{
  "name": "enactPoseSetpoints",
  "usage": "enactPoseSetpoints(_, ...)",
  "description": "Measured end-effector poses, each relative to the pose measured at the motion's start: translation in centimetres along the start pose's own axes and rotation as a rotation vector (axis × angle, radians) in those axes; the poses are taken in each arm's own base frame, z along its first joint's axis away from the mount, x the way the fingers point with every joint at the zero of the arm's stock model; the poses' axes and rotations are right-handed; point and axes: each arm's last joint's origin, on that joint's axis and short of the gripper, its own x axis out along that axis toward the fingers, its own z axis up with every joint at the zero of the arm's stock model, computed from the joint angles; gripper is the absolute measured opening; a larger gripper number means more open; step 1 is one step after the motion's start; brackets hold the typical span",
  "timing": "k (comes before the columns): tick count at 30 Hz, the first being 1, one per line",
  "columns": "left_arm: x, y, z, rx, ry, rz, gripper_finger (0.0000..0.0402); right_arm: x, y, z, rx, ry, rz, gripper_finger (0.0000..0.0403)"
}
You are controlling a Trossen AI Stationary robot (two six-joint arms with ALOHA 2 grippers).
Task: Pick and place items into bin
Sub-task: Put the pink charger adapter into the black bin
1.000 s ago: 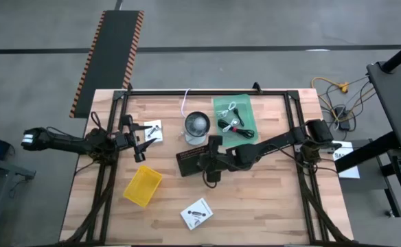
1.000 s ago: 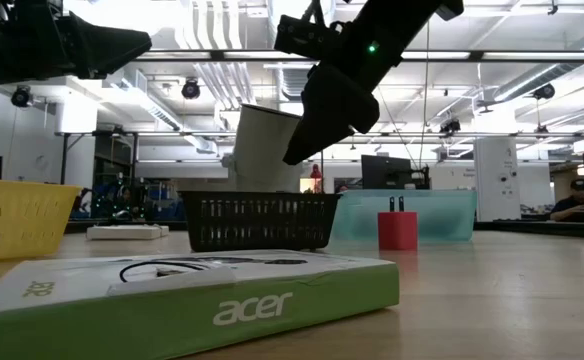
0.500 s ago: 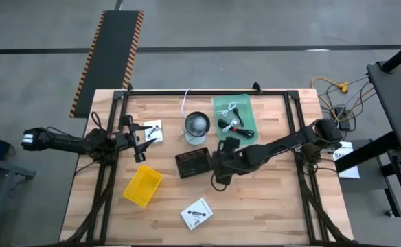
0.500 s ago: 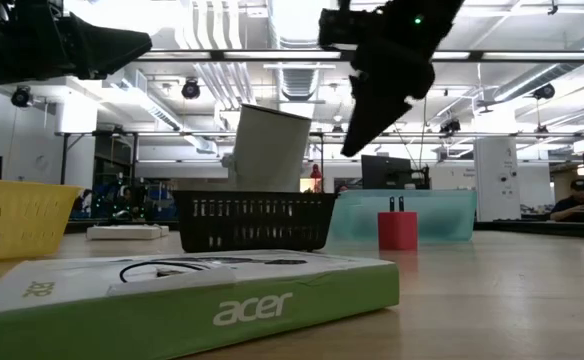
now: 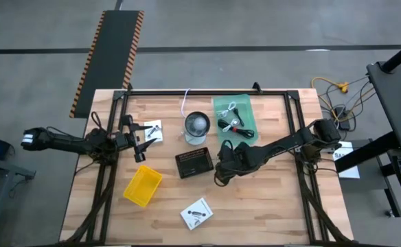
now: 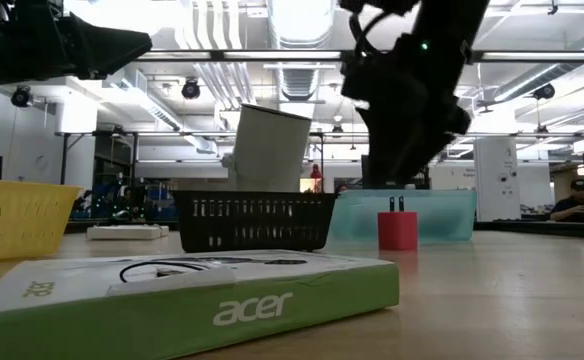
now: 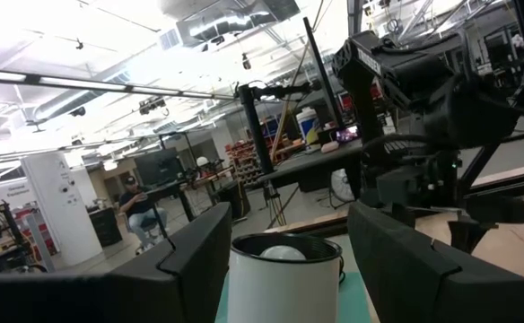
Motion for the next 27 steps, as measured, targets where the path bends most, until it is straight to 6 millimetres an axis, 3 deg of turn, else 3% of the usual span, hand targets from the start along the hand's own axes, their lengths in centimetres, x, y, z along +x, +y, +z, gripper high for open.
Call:
enactPoseSetpoints(9, 0.0, 0.0, 0.0, 0.0, 0.0, 0.0, 0.0208, 2.2, -1.4, -1.8, 0.097, 0.012, -0.07, 0.0308)
enactPoseSetpoints(17, 0.0, 0.0, 0.0, 0.0, 0.0, 0.0, 0.0208, 3.6, -2.0, -2.1, 0.129, -0.011, -0.041, 0.03)
enactPoseSetpoints(22, 0.0, 0.0, 0.0, 0.0, 0.0, 0.0, 0.0208, 3.9, -2.3, -2.2, 0.132, -0.009, -0.046, 0.0272)
enactPoseSetpoints(27, 0.0, 0.0, 0.0, 0.0, 0.0, 0.0, 0.0208, 4.1, -2.4, -2.3, 0.131, -0.011, -0.044, 0.0216)
